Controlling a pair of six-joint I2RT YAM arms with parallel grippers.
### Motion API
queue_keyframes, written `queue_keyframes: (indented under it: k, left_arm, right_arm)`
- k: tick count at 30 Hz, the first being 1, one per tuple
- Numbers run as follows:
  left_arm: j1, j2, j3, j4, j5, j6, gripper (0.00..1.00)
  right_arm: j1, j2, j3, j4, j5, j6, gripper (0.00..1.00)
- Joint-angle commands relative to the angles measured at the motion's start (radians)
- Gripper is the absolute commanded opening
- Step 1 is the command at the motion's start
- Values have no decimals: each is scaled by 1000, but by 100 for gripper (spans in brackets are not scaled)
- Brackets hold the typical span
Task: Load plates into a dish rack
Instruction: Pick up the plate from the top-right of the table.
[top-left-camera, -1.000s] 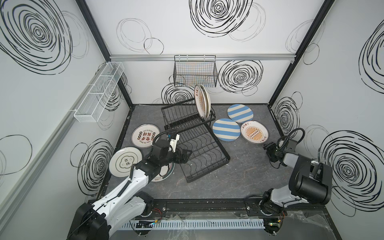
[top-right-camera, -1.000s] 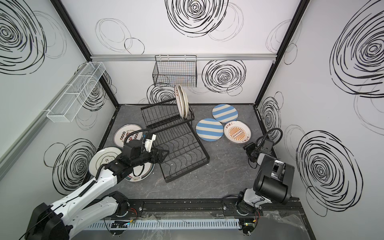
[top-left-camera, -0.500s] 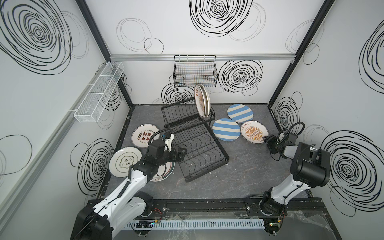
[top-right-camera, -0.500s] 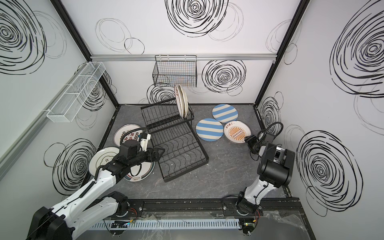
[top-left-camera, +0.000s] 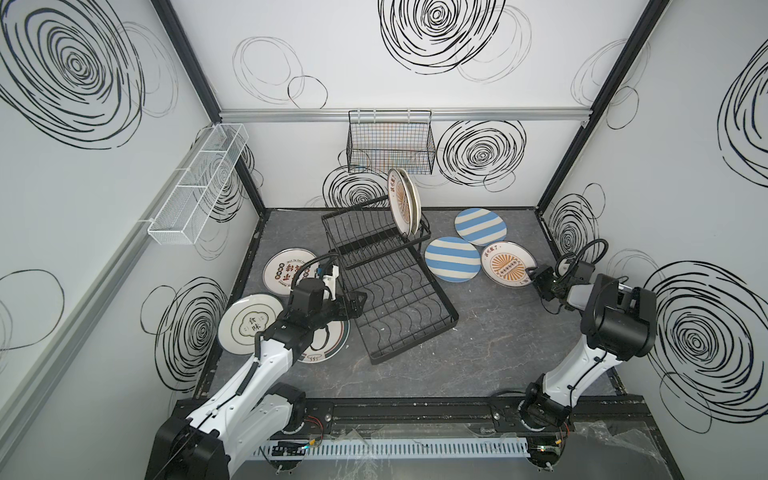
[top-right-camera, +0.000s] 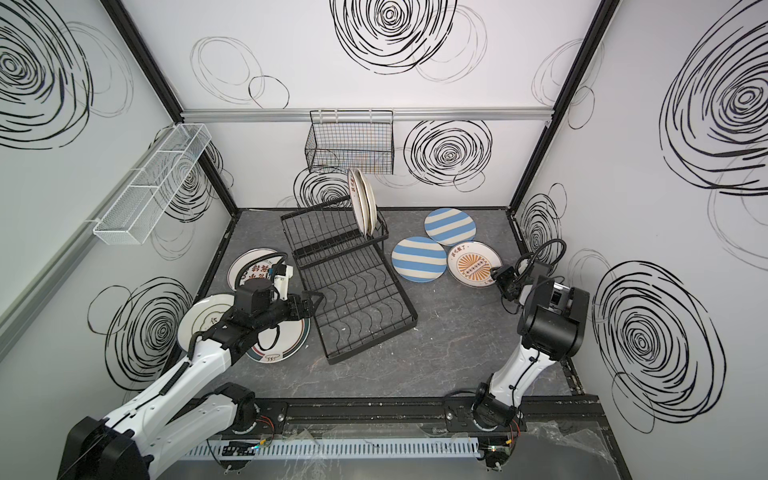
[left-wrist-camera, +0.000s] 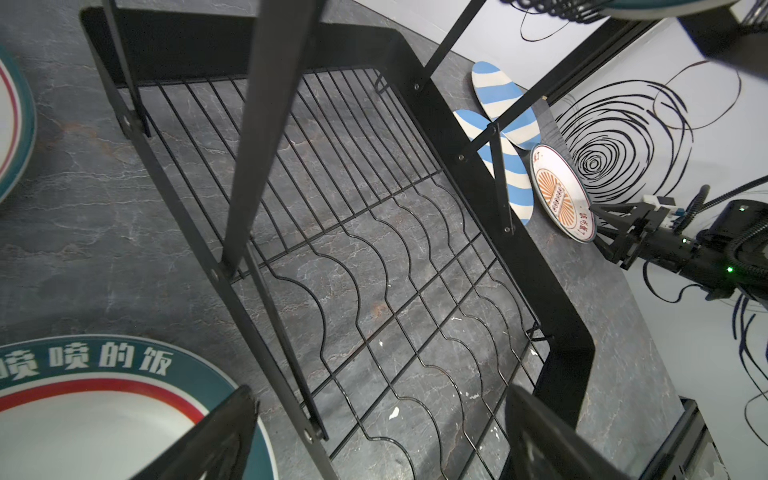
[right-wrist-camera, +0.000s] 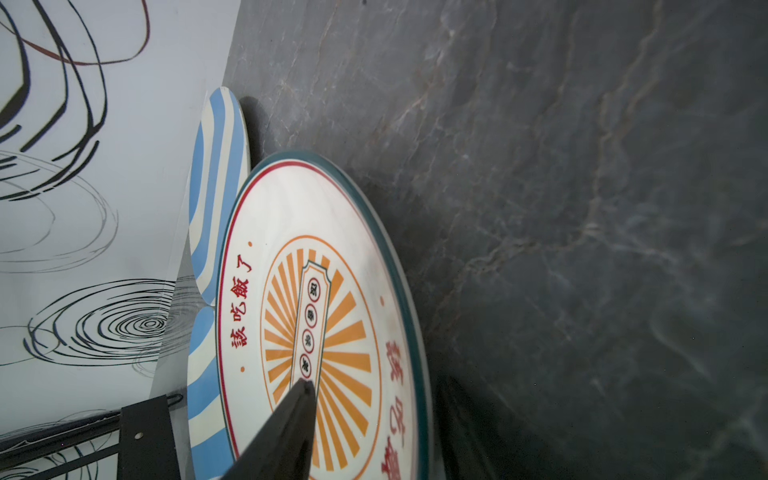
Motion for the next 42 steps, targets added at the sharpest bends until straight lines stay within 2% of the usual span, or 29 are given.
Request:
queue_keyframes:
  k: [1, 6, 20, 28, 34, 42]
  left_arm:
    - [15, -5, -8, 18, -7, -11, 96]
    - [31, -14, -11, 12, -7, -12, 96]
    - [37, -3, -8, 5, -6, -13, 96]
    - [35, 10, -6, -5, 2, -12, 96]
    - [23, 16, 3, -12, 4, -4, 96]
    - [-5, 76, 42, -61, 34, 34, 96]
  right_arm:
    - [-7, 59, -11, -91, 15, -6, 39]
    - [-25, 82, -12, -77, -19, 3, 26]
    - [-81, 32, 3, -97, -64, 5, 0]
    - [-83, -103, -10, -144, -76, 4, 0]
    - [-67, -263, -21, -201, -68, -2, 0]
    - [12, -508, 32, -349, -7, -42, 0]
